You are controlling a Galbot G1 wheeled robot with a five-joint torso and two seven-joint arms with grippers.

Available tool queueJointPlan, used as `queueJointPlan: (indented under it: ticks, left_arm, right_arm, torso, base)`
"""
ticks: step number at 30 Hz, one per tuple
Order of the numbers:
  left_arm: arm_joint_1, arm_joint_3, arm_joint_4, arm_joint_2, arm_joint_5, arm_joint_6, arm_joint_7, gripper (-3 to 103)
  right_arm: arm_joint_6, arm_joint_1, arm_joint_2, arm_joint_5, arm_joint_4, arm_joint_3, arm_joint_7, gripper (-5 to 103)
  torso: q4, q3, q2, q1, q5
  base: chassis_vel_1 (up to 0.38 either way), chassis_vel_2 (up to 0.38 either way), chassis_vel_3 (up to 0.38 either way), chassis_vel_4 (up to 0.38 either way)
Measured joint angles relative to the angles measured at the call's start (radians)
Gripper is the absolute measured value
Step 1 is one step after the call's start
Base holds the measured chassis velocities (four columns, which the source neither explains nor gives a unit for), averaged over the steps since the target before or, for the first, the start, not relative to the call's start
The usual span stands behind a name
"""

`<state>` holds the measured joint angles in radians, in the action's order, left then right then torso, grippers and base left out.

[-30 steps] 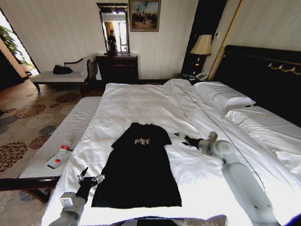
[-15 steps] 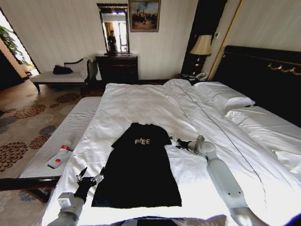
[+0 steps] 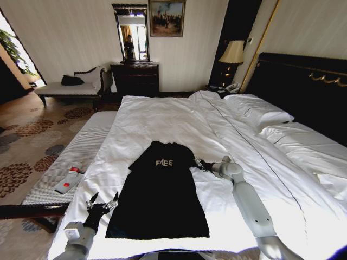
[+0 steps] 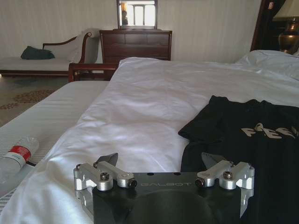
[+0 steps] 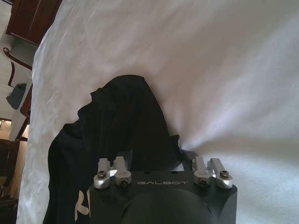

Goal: Fold the clothes on the bed.

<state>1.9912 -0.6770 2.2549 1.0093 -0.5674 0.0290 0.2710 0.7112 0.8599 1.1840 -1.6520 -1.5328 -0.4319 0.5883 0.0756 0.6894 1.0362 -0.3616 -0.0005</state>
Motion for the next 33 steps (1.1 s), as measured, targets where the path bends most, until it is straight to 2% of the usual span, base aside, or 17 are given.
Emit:
queueJointPlan:
  ticks: [2,3,7,9,12,14,16,23,33]
  left_arm:
    - [-0.003,-0.002,0.0,0.001,-0.005,0.0,0.001,100]
    - [-0.003,-0.002,0.0,0.001,-0.005,0.0,0.001,100]
    - [-0.002,-0.001,0.001,0.006,-0.005,0.0,0.002,100]
    - [-0.001,0.0,0.002,0.008,-0.004,0.0,0.002,100]
    - [0.001,-0.001,0.001,0.01,-0.004,-0.001,0.002,100]
    - [0.001,-0.001,0.001,0.011,-0.004,-0.001,0.002,100]
    - [0.001,-0.001,0.002,0.013,-0.004,-0.001,0.001,100]
    - [0.004,-0.001,0.002,0.02,-0.001,-0.006,0.0,100]
    - [0.005,-0.009,0.003,0.026,-0.002,-0.011,-0.004,100]
  right_arm:
    - [-0.001,0.0,0.0,0.008,0.0,0.001,-0.001,48]
    - [-0.001,0.0,0.0,0.008,0.0,0.001,-0.001,48]
    - [-0.007,-0.004,-0.004,0.017,0.002,0.006,-0.002,27]
    - [-0.007,-0.004,-0.005,0.018,0.002,0.006,-0.003,27]
    - [-0.008,-0.007,-0.009,0.024,0.004,0.009,-0.005,11]
    - [-0.008,-0.008,-0.01,0.025,0.004,0.01,-0.006,11]
    - [-0.01,-0.013,-0.015,0.03,0.006,0.012,-0.01,2]
    - [-0.018,-0.025,-0.04,0.061,0.009,0.026,-0.032,0]
    - [-0.027,-0.088,-0.138,0.182,0.025,0.084,-0.116,0]
  torso:
    - [0.0,0.0,0.0,0.0,-0.0002]
    - [0.0,0.0,0.0,0.0,-0.0002]
    - [-0.0001,0.0,0.0,0.0,-0.0001]
    - [-0.0001,0.0,0.0,0.0,-0.0001]
    - [0.0,0.0,0.0,0.0,-0.0001]
    - [-0.0001,0.0,0.0,0.0,-0.0001]
    - [0.0,0.0,0.0,0.0,-0.0001]
    - [-0.0001,0.0,0.0,0.0,0.0]
    - [-0.0001,0.0,0.0,0.0,0.0]
  base:
    - [0.0,0.0,0.0,0.0]
    - [0.0,0.0,0.0,0.0]
    - [0.0,0.0,0.0,0.0]
    - [0.0,0.0,0.0,0.0]
    - [0.0,0.0,0.0,0.0]
    - [0.0,0.0,0.0,0.0]
    - [0.0,0.0,0.0,0.0]
    - [0.0,0.0,0.0,0.0]
    - [0.0,0.0,0.0,0.0]
